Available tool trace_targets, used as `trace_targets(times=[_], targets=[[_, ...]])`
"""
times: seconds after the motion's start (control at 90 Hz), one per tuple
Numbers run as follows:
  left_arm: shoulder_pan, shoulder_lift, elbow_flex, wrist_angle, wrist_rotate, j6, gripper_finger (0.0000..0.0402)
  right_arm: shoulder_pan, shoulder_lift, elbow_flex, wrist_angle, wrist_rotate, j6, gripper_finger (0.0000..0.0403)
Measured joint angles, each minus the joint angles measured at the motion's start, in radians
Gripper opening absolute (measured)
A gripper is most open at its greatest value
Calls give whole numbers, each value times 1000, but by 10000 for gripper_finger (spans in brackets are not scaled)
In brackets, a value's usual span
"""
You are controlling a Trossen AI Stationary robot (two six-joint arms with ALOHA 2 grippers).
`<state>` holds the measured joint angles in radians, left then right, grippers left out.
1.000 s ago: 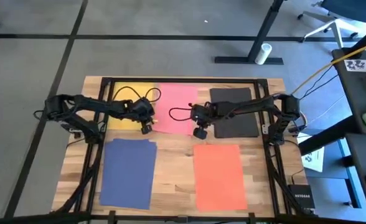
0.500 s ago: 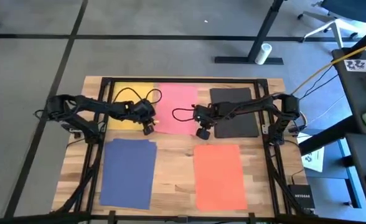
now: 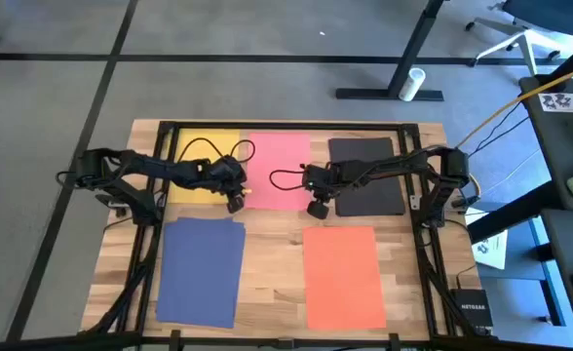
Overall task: Organize paper
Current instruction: Adjust the stacked pink papers, then adjust the stacked black papers
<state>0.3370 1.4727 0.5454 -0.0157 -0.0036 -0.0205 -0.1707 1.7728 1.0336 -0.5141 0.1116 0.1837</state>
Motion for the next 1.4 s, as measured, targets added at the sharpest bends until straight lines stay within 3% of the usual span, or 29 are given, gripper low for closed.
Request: trace_targets(times=[0.344,0.767,1.011,1.4], targets=[[-31,-49,90,-115,-11,44,0,2,-7,0,-48,0,-4,0],[-276,-211,96,-369,-11,-77,0,154,-119,-34,-283,-40,49,0],[-403,-204,96,-362,-82,-157,0,183,-151,-192,-190,-78,133,0],[-416,-205,96,-362,-97,-183,0,149,-154,-236,-106,-93,138,0]])
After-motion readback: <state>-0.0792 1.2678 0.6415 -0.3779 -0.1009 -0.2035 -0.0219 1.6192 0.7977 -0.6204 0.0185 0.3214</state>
